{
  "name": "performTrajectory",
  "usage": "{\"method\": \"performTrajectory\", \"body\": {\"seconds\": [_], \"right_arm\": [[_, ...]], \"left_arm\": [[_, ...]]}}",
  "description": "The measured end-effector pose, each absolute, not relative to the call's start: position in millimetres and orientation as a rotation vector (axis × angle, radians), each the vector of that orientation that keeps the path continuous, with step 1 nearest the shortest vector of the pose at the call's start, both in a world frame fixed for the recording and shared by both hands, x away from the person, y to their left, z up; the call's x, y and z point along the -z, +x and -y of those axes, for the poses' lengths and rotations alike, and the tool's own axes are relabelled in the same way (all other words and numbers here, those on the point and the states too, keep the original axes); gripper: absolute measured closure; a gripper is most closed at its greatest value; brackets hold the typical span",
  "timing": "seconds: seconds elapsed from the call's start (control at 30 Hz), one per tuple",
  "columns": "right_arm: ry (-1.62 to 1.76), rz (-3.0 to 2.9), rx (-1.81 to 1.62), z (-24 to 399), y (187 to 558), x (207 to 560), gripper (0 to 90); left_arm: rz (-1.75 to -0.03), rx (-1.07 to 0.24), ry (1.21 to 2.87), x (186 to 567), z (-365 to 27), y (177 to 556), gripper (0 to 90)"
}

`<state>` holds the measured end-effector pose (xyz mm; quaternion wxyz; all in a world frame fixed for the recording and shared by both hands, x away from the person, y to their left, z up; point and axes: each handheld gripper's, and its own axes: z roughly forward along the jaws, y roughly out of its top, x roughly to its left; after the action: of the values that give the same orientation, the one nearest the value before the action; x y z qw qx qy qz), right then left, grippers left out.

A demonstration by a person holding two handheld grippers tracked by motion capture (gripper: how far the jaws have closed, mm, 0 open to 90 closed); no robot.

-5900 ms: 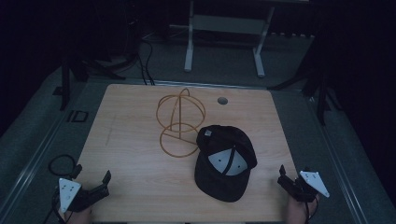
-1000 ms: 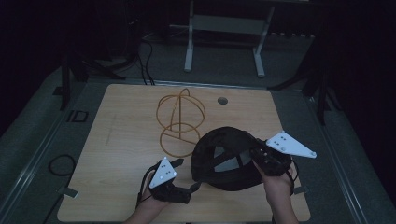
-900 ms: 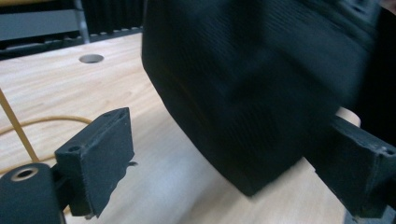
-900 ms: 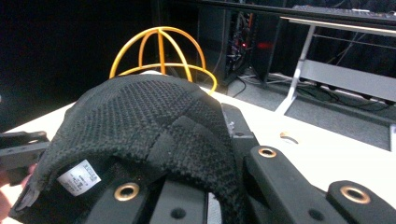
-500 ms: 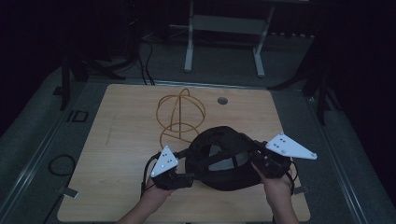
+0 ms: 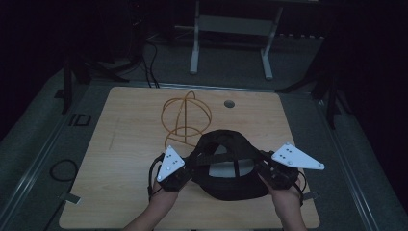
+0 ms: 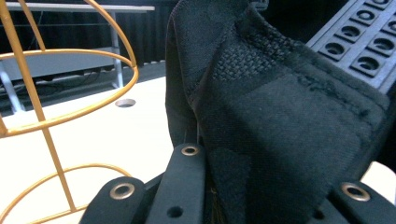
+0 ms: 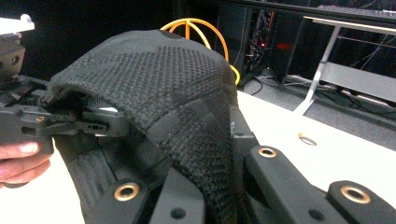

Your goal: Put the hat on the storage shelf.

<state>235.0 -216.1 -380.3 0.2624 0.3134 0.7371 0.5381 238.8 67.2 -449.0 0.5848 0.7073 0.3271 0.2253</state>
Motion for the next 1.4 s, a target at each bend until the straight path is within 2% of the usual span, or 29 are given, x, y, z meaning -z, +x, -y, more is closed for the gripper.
{"method": "performTrajectory", "body": {"seconds": [0.33,0.5,0.7,1.1,1.3,1.4], "right_arm": [[0.882,-2.018,-1.479,227.7,226.1,395.0,86.9],[0.888,-2.036,-1.507,234.8,222.7,398.3,75.9],[0.851,-2.101,-1.492,238.8,214.0,405.0,56.1],[0.793,-2.259,-1.484,247.8,198.1,419.0,37.3],[0.762,-2.318,-1.526,263.5,191.8,419.5,36.4],[0.760,-2.288,-1.540,273.2,188.0,413.2,39.0]], "left_arm": [[-0.740,-0.559,1.683,438.8,-64.1,239.2,89.0],[-0.725,-0.570,1.684,430.3,-62.3,238.6,89.1],[-0.698,-0.587,1.688,420.5,-62.1,239.6,89.1],[-0.645,-0.641,1.691,400.3,-61.3,237.0,89.0],[-0.620,-0.640,1.686,394.9,-70.9,236.7,88.9],[-0.598,-0.617,1.685,394.1,-78.2,238.6,88.8]]}}
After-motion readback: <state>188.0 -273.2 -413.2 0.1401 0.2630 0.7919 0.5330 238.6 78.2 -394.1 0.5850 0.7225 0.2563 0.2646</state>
